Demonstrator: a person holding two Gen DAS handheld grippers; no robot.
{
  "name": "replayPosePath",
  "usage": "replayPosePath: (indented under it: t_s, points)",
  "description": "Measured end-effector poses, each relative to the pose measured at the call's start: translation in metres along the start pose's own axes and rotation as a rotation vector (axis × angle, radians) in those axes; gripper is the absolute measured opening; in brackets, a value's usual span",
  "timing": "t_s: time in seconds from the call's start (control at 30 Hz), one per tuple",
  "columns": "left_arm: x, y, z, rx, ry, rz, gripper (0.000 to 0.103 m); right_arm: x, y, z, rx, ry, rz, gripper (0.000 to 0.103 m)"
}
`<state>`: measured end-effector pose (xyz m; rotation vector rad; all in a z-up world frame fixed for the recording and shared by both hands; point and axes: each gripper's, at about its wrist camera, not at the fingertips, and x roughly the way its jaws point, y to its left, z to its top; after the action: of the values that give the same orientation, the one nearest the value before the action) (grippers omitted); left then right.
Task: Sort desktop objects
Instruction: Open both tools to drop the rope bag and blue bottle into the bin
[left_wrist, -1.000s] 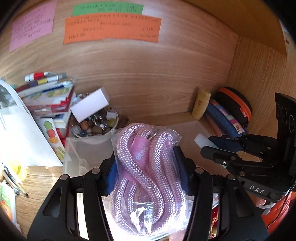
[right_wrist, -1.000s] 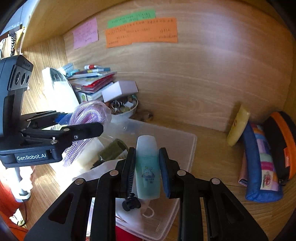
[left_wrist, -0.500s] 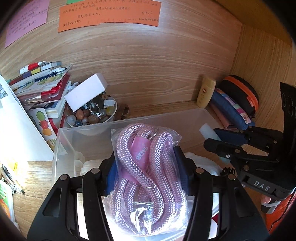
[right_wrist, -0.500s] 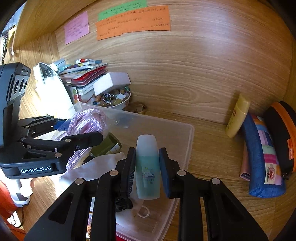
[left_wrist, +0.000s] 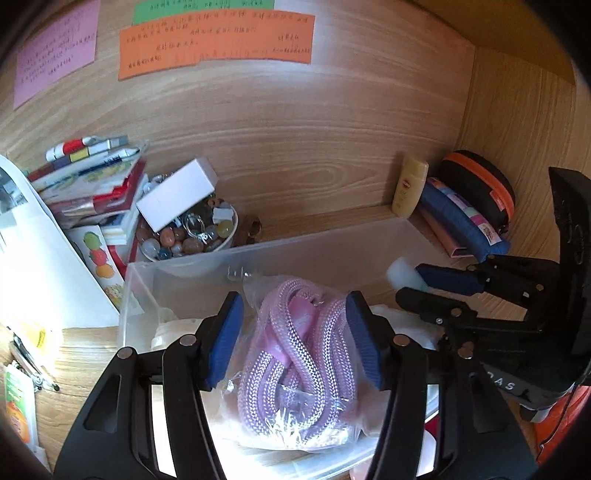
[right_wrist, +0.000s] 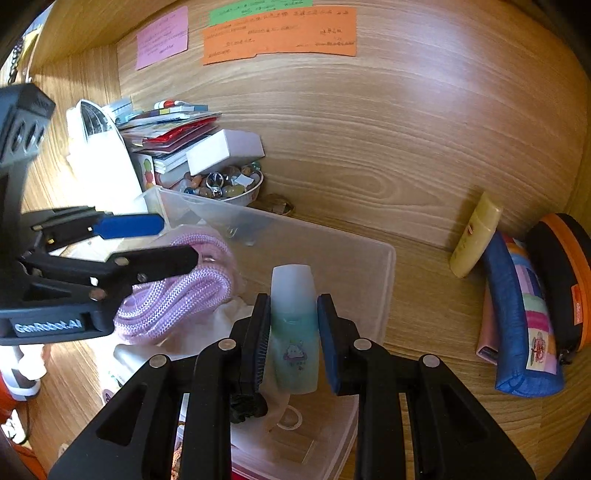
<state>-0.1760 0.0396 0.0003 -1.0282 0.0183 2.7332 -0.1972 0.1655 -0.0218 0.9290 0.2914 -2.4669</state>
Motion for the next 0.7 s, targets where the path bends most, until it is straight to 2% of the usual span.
replayPosePath:
  t_s: [0.13,0.2,0.27,0.33,0.57,0.7]
  points:
    - [-0.001,0.003,0.001,-0.006,0.0,0.003,0.058,0.001,0.003,-0.001,-0.014,-0.001,-0.013,0.027]
    - [-0.004,0.005,0.001,-0.012,-0.006,0.001,0.058,0.0,0.004,-0.001,-0.021,-0.01,-0.022,0.037]
    - [-0.006,0.006,0.003,-0.018,-0.013,0.001,0.06,-0.002,0.004,0.0,-0.024,-0.028,-0.031,0.042]
    - [-0.009,0.008,0.003,-0.025,-0.024,0.003,0.067,-0.006,0.004,0.001,-0.028,-0.045,-0.038,0.045]
    - [-0.018,0.015,0.005,-0.044,-0.055,0.024,0.082,-0.012,0.003,0.004,-0.015,-0.08,-0.063,0.071]
    - [-0.021,0.017,0.005,-0.037,-0.041,0.027,0.088,-0.019,0.001,0.005,-0.01,-0.108,-0.081,0.079]
